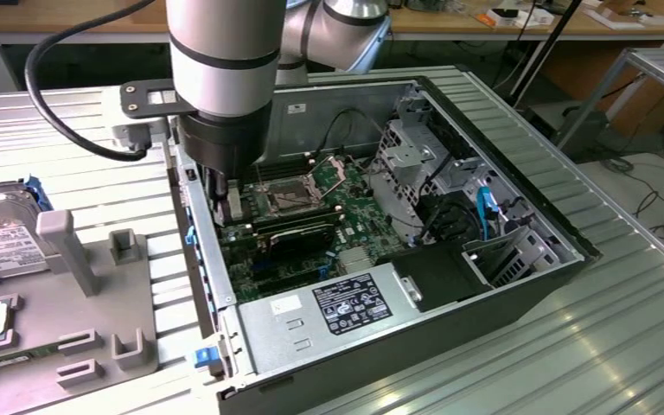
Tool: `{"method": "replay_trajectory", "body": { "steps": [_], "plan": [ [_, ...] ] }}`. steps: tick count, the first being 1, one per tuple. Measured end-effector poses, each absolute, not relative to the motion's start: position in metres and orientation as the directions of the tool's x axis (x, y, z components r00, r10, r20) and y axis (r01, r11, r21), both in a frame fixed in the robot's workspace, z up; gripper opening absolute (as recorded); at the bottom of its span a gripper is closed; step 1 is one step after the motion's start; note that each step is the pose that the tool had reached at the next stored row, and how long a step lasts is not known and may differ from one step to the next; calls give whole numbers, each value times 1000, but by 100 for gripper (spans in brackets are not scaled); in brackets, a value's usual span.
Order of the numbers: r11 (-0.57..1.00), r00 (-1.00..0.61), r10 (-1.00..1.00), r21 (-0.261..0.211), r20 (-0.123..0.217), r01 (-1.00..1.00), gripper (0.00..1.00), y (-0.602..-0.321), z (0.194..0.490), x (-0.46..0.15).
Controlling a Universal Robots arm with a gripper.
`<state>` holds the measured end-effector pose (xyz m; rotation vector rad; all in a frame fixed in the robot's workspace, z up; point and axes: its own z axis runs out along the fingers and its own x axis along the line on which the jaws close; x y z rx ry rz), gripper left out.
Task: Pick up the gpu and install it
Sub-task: 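Press down on the gpu until it lock into place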
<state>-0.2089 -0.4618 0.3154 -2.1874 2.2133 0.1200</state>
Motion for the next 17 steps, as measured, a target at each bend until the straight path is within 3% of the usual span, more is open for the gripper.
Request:
{"method": "replay_trajectory", "body": {
  "steps": [17],
  "plan": [
    [10, -13, -997, 35, -74, -999, 11, -467, 314, -209]
  ]
}}
